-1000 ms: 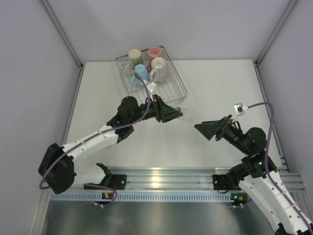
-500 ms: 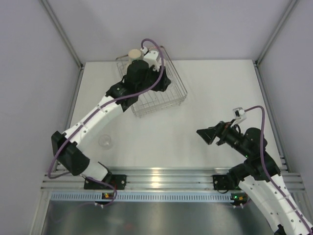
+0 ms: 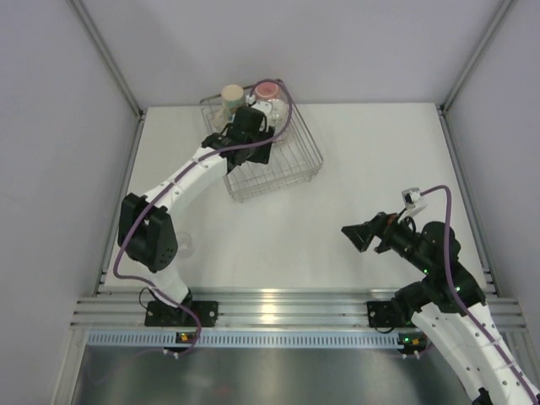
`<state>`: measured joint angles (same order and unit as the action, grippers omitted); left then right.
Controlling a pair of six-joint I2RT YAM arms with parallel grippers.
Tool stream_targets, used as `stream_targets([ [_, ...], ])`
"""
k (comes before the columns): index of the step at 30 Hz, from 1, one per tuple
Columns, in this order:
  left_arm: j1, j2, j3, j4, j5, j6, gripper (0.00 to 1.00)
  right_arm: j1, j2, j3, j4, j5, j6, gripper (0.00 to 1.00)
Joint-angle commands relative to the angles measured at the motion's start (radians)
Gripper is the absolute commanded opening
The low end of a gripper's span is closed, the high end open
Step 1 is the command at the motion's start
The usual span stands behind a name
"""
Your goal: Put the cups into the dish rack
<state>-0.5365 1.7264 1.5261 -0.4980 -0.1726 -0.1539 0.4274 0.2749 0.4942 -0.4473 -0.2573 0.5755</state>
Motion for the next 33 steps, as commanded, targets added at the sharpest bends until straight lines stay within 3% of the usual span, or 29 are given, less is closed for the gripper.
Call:
stream_targets([
  [1,0.009,-0.004,0.026,0.007,-0.002,0.02,0.0,0.008,-0.013,0.058,-0.005,0.012,-0.02,0.99],
  [26,0.013,0.093,-0.086,0.001,0.093,-0.001,0.01,0.008,-0.011,0.009,0.022,-0.002,0.014,0.99],
  [32,0.013,0.105,-0.087,0.001,0.082,-0.006,0.14,0.01,-0.017,0.014,0.018,0.004,0.012,0.99],
  [33,0.013,0.105,-0.086,-0.001,0.079,-0.006,0.24,0.01,-0.014,0.014,0.018,0.004,0.009,0.99],
])
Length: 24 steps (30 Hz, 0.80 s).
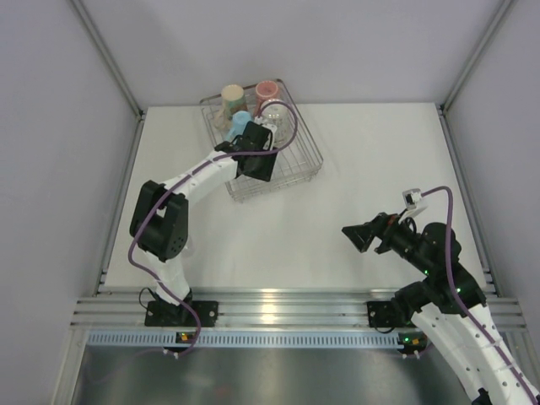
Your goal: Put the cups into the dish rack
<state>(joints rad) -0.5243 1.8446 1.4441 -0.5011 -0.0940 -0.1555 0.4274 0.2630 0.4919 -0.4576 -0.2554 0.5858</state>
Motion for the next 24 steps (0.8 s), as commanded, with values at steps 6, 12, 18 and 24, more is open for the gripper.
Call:
stream_targets([
  [6,0.001,-0.03,-0.001,0.003,-0.012,-0.001,0.53,0.008,0.002,0.008,0.031,0.005,0.0,0.99],
  [12,0.001,-0.062,0.012,-0.007,-0.024,-0.013,0.67,0.008,0.002,0.014,0.025,0.008,-0.003,0.99],
  [18,0.001,-0.09,0.053,-0.034,-0.009,-0.026,0.71,0.01,0.002,0.016,0.022,0.007,0.002,0.99],
  [24,0.001,-0.154,0.101,-0.083,-0.108,-0.026,0.71,0.01,-0.002,0.019,0.011,0.005,0.0,1.0],
])
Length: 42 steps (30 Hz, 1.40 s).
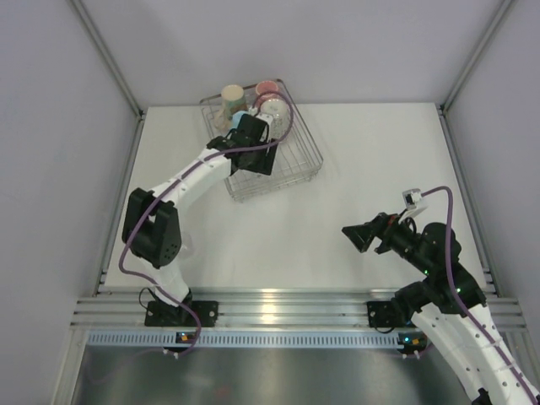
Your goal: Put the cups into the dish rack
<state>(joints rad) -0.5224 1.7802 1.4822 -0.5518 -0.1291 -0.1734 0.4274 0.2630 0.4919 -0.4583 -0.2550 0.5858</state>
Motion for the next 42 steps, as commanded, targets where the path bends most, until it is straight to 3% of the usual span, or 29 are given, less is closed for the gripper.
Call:
stream_targets([
  [1,-0.001,-0.1,0.075,-0.039,-0.089,-0.005,0.71,0.008,-0.002,0.02,0.01,0.005,-0.001,0.99],
  [8,-0.001,-0.228,0.046,-0.151,-0.312,0.008,0.69,0.01,0.002,0.017,0.007,0.002,-0.009,0.99],
  [13,0.001,-0.356,-0.065,-0.154,-0.475,-0.11,0.69,0.008,0.021,0.013,0.024,-0.01,-0.009,0.99],
  [17,0.018,-0.442,-0.125,-0.18,-0.432,-0.295,0.69,0.01,0.039,0.014,0.035,-0.021,-0.007,0.99],
  [20,0.067,-0.507,-0.181,-0.223,-0.342,-0.603,0.7,0.008,0.042,0.004,0.04,-0.024,0.002,0.99],
  [23,0.157,-0.53,-0.229,-0.289,-0.261,-0.809,0.71,0.01,0.035,-0.013,0.046,-0.03,0.012,0.99],
  [30,0.258,-0.456,-0.247,-0.534,-0.333,-1.054,0.75,0.008,0.044,-0.023,0.061,-0.038,0.039,0.99],
  [34,0.291,-0.443,-0.315,-0.56,-0.274,-1.17,0.74,0.008,0.047,-0.024,0.063,-0.032,0.048,0.99],
  [42,0.326,-0.449,-0.352,-0.626,-0.357,-1.258,0.74,0.01,0.051,-0.035,0.067,-0.02,0.054,0.99],
])
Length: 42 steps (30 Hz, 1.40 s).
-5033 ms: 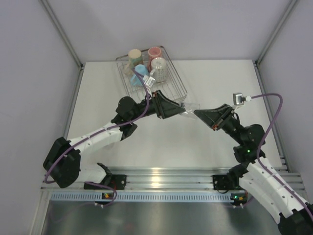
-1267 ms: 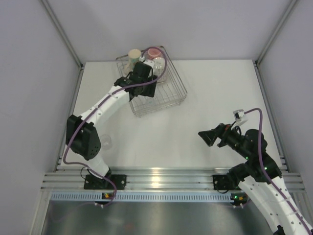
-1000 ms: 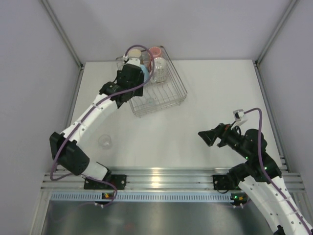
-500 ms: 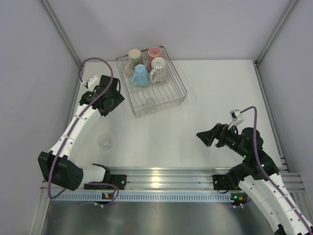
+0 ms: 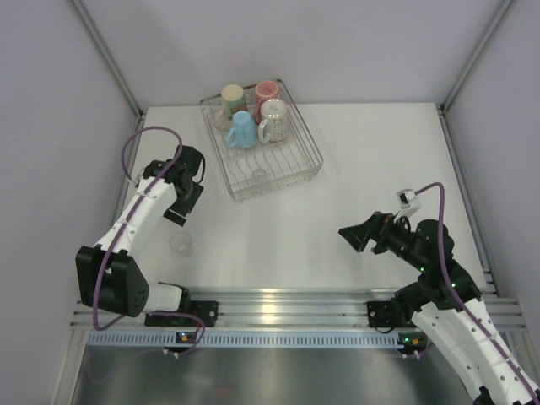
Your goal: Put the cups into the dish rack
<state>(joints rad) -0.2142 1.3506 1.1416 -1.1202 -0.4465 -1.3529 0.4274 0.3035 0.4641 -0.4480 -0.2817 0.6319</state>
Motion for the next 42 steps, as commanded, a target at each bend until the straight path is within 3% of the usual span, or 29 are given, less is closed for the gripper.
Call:
stream_targets([
  [1,0.022,-0.027,-0.019,-0.058,-0.038,-0.08,0.74,0.008,0.013,-0.008,0.057,0.007,0.008,0.99],
  [14,0.073,0.013,-0.141,-0.044,-0.021,-0.106,0.71,0.01,0.062,0.007,0.086,-0.007,0.0,0.99],
  [22,0.073,0.036,-0.233,0.048,0.029,-0.12,0.66,0.01,0.08,0.002,0.1,-0.013,0.005,0.99],
  [25,0.073,0.054,-0.252,0.079,0.041,-0.109,0.5,0.008,0.083,0.001,0.107,-0.013,0.012,0.99],
  [26,0.073,0.065,-0.255,0.086,0.051,-0.104,0.27,0.01,0.083,0.001,0.106,-0.013,0.012,0.99],
  [27,0.073,0.068,-0.252,0.085,0.054,-0.101,0.16,0.01,0.082,0.001,0.106,-0.014,0.012,0.99],
  [30,0.073,0.053,-0.247,0.082,0.051,-0.092,0.0,0.01,0.077,0.008,0.1,-0.011,0.005,1.0],
  [36,0.073,-0.072,-0.22,0.085,0.019,-0.072,0.0,0.01,0.074,0.004,0.097,-0.008,0.003,0.99],
  [42,0.065,-0.186,-0.089,0.103,0.008,0.081,0.0,0.01,0.066,-0.013,0.123,-0.016,0.015,0.99],
])
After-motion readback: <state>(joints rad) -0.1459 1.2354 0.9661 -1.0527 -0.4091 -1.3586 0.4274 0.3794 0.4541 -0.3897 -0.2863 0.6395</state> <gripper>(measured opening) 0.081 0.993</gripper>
